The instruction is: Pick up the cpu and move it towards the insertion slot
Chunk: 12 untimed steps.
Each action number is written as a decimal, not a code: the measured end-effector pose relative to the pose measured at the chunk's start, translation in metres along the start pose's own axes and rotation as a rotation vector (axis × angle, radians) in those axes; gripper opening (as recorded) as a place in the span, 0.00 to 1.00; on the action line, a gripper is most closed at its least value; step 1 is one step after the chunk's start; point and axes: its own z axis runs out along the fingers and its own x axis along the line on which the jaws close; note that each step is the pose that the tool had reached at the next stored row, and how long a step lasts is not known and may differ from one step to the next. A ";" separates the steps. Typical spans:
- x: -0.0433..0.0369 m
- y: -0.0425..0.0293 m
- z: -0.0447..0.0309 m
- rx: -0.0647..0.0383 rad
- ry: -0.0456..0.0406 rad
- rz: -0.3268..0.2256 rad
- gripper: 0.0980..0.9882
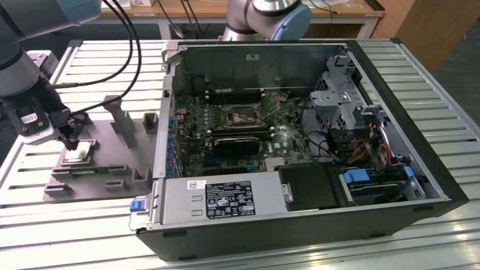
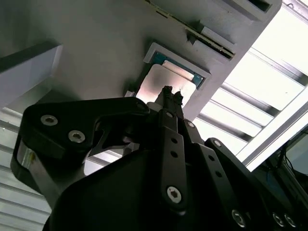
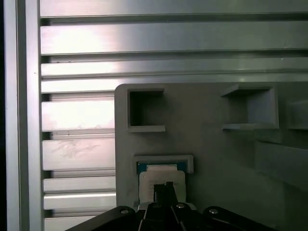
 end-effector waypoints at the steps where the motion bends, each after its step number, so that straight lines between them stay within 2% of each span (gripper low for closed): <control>1: 0.0001 -0.0004 0.0016 0.000 0.0000 0.001 0.00; 4: 0.0002 -0.0011 0.0048 0.000 -0.0001 0.004 0.00; 12: 0.0001 -0.0012 0.0052 0.000 -0.0002 0.004 0.00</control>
